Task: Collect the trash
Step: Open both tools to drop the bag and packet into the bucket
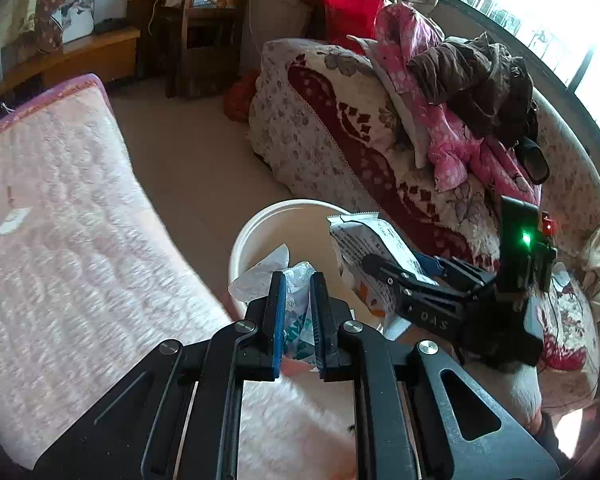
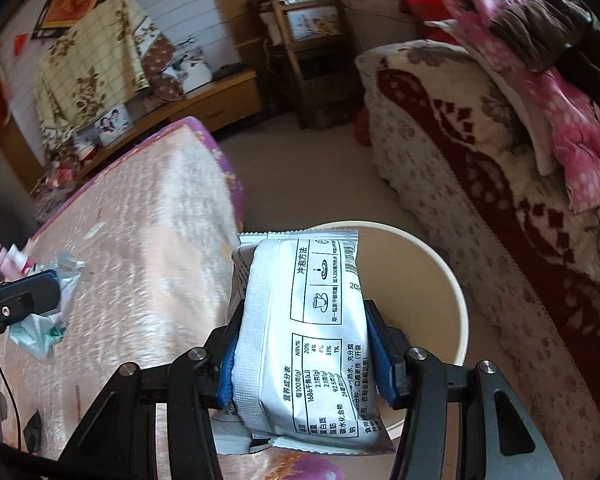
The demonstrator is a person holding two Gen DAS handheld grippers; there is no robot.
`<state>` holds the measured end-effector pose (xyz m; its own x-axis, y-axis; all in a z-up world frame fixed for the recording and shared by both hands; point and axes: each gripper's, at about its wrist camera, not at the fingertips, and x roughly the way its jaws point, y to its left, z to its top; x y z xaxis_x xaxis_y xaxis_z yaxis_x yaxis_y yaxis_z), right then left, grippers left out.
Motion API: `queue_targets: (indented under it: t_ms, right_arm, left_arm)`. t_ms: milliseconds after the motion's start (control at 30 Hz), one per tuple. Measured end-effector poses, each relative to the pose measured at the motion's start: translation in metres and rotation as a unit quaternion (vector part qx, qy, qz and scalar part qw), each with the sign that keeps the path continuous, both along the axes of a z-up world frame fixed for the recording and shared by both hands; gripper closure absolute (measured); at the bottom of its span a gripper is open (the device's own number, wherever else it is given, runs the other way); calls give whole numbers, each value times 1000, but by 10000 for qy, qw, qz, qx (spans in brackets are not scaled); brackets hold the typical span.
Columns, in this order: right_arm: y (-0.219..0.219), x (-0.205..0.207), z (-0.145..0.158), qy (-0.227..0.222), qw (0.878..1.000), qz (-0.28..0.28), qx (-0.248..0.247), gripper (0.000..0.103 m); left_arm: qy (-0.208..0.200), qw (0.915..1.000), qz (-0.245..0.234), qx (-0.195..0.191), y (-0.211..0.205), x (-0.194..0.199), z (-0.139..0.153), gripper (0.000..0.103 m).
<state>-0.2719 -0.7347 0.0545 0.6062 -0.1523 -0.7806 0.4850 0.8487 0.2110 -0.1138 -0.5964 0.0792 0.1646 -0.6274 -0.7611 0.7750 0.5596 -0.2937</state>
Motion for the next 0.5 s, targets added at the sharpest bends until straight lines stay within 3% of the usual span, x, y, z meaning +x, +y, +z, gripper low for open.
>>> queue_targets:
  t_ms: [267, 333, 367, 400, 500]
  right_arm:
    - [-14, -2, -10, 58, 9997, -222, -63, 51]
    - [-17, -1, -11, 89, 9996, -273, -80, 47]
    - [-18, -1, -11, 93, 9994, -316, -96, 45]
    - [-20, -1, -11, 82, 9992, -369, -100, 44]
    - [-25, -2, -12, 59, 9989, -462, -26, 37]
  left_arm:
    - [150, 9999, -34, -14, -26, 7, -21, 90]
    - [245, 9997, -33, -55, -28, 11, -24, 73]
    - [352, 9993, -22, -117, -28, 14, -26, 55]
    - [430, 9989, -4, -176, -27, 17, -28, 46]
    - [445, 9987, 83, -213, -22, 21, -26, 46]
